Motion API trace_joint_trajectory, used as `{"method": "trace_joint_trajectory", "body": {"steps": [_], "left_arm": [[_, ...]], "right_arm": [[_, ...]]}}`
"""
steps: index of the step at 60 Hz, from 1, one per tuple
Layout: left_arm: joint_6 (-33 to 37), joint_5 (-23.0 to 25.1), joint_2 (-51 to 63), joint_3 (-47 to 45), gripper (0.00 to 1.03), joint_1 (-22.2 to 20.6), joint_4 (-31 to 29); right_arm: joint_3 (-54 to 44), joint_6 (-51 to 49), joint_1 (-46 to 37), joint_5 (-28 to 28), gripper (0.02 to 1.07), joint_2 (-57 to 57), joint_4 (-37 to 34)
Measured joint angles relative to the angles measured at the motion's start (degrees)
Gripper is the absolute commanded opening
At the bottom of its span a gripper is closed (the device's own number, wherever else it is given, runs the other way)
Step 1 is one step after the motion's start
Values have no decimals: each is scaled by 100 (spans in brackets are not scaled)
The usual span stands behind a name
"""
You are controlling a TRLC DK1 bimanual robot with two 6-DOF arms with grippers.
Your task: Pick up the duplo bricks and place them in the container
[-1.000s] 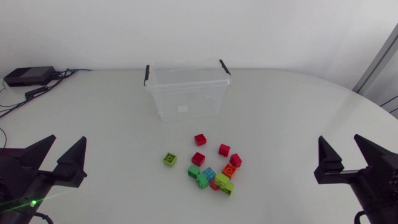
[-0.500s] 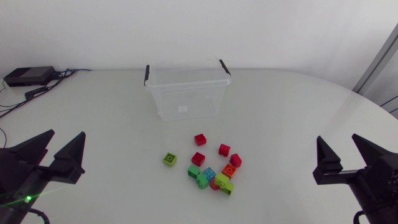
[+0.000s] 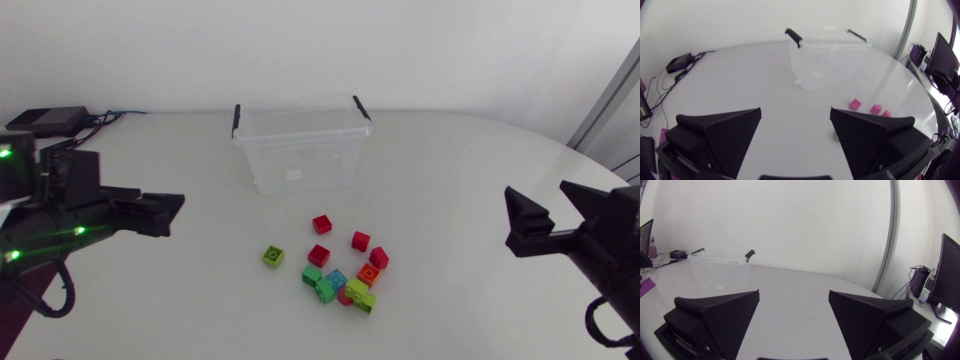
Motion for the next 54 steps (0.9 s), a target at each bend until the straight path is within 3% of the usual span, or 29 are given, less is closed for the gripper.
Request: {"method": "trace_joint_trajectory", "body": {"steps": [18, 32, 43, 54], "left_arm": [[734, 0, 2732, 1257, 97, -1128, -1189], [730, -2, 4384, 2328, 96, -1947, -1698], [577, -7, 5158, 3064, 91, -2061, -1956], [400, -96, 5707, 3307, 85, -2135, -2090]], "right_arm": [[599, 131, 608, -24, 102, 1088, -533], [1193, 199, 612, -649, 102, 1873, -1473], [1613, 175, 697, -874, 102, 2203, -2404], [1928, 33, 990, -894, 102, 2474, -2614]]}}
